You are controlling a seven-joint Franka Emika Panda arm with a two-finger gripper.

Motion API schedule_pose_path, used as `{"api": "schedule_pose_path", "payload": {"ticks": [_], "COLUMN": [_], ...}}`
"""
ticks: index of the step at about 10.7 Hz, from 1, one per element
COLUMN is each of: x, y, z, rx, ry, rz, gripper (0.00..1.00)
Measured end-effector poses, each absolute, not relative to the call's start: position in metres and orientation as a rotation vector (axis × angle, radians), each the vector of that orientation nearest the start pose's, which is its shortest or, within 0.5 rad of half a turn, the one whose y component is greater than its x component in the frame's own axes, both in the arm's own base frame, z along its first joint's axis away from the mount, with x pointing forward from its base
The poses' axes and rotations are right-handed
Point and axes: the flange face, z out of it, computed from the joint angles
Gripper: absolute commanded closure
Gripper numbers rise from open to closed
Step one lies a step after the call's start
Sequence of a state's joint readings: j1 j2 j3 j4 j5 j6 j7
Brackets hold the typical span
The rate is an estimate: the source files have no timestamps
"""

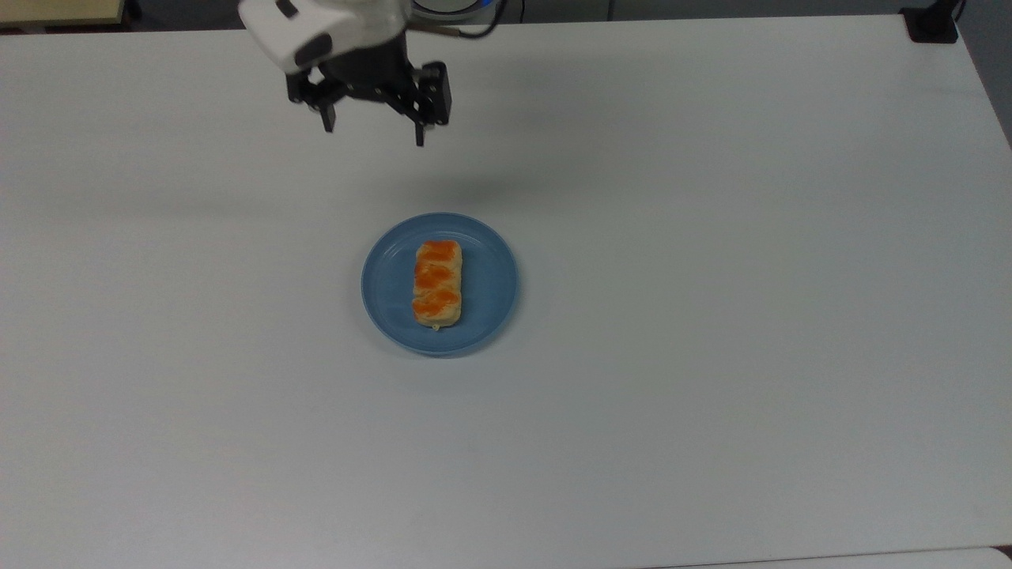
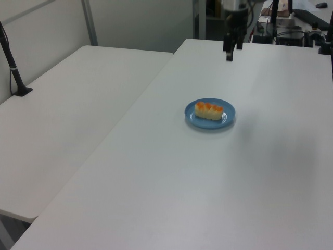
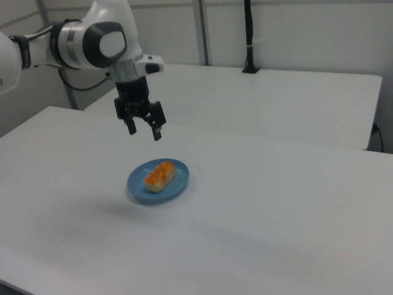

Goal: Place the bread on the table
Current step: 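Move the open gripper down over the bread on the blue plate, then lower the gripper and close it around the orange-topped bread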

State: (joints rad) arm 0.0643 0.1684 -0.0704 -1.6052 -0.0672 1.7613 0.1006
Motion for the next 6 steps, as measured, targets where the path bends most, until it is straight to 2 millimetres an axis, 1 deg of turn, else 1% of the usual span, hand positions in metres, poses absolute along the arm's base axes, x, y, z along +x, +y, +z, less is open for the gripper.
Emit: {"api": "schedule_pose_path", "payload": {"ticks": [2,6], "x": [0.629,0.662], "y": [0.016,0.044], "z": [0.489,0.399], "rx": [-3.215,-3.218], "ry": [0.096,0.028], "rz": [0.054,0.056], "gripper": [0.0,0.0]}}
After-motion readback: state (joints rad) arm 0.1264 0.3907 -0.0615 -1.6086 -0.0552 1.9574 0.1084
